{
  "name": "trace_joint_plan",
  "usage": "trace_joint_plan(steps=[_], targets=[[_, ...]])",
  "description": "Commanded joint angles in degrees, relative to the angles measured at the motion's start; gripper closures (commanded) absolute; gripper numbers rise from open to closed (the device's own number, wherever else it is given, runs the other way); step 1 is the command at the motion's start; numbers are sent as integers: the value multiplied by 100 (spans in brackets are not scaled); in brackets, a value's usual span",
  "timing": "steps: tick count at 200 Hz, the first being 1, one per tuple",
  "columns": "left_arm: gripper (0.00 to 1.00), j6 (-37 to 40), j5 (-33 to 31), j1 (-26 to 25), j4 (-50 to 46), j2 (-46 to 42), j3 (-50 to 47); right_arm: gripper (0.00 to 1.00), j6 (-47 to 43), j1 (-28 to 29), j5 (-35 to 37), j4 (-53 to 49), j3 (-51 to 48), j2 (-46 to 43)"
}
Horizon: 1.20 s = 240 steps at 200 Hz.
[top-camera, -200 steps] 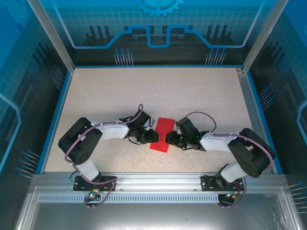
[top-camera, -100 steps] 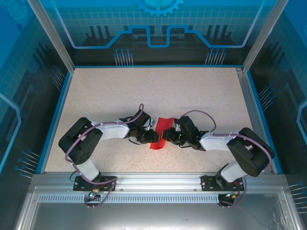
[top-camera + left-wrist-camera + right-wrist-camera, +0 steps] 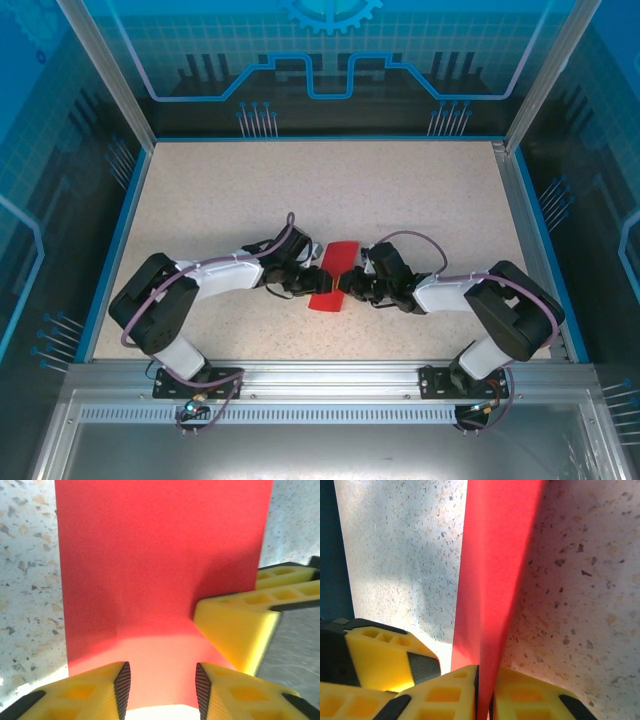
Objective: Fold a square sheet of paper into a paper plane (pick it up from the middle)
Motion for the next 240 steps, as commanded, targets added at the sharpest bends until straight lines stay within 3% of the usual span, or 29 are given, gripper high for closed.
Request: trace_joint_plan(steps=[1, 38, 64, 99, 240], targets=[[53, 101, -15, 115, -307, -330, 107, 88, -27, -84, -135, 153, 7, -102], [39, 46, 126, 550, -443, -926, -81, 91, -31, -177, -289, 313, 18, -320], [35, -78, 452, 848, -324, -1196, -256, 92, 77, -258, -467, 656, 25, -403], [34, -474, 1015, 1204, 231, -1412, -570, 92, 165, -304, -671, 875, 176, -491], [31, -770, 1340, 1365, 559, -1627, -894, 92, 533, -425, -910, 1560, 236, -577]])
